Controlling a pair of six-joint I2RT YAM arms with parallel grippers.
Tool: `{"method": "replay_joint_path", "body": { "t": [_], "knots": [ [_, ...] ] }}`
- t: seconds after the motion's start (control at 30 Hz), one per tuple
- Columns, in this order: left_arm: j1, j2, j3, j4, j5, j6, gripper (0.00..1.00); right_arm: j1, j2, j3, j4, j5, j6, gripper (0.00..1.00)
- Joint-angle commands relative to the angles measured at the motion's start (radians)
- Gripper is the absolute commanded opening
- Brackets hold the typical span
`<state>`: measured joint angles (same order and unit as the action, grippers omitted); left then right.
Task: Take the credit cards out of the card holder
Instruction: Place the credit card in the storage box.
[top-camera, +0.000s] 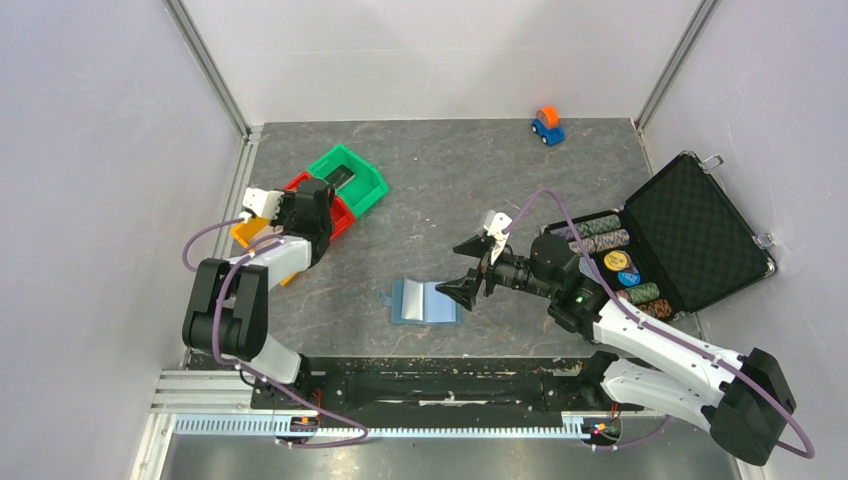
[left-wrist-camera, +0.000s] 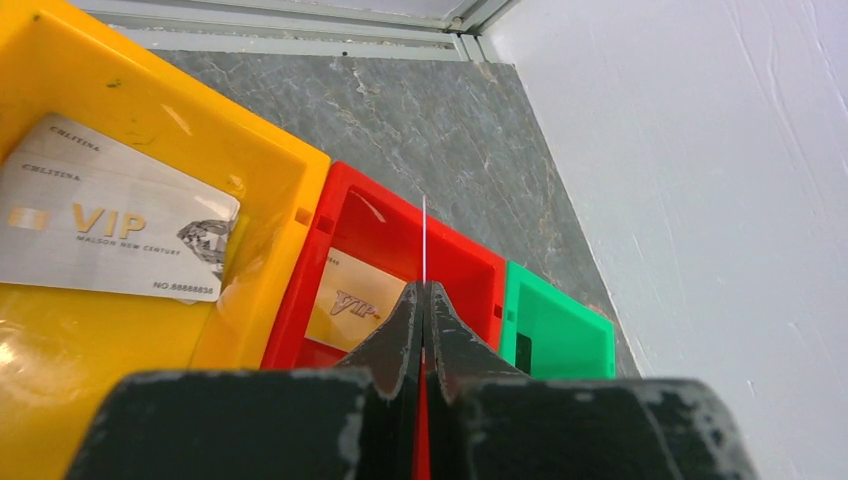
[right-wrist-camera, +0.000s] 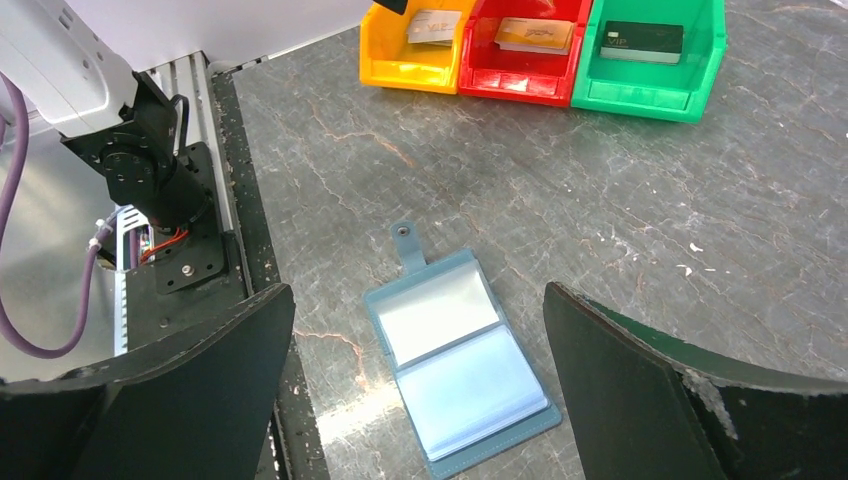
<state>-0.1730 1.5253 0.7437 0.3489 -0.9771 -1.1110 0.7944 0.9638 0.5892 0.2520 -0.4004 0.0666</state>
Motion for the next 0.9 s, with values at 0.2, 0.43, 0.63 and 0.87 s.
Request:
{"method": "replay_joint_path", "body": {
  "t": [0.2, 0.43, 0.63, 0.87],
  "knots": [
    [0.018, 0.073, 0.064, 0.086, -0.025, 0.093, 0.02, -0.004, 0.007, 0.034, 0.003, 0.024, -0.028, 0.98],
    [0.049, 0.117, 0.067, 0.106, 0.078, 0.135, 0.02, -0.004, 0.011, 0.035, 0.001, 0.024, -0.029, 0.98],
    [0.060, 0.128, 0.064, 0.092, 0.085, 0.131, 0.02, -0.004, 0.020, 0.043, 0.000, 0.019, -0.025, 0.98],
    [0.072, 0.161, 0.069, 0.118, 0.115, 0.165, 0.02, -0.003, 0.021, 0.044, 0.000, 0.021, -0.024, 0.98]
  ]
}}
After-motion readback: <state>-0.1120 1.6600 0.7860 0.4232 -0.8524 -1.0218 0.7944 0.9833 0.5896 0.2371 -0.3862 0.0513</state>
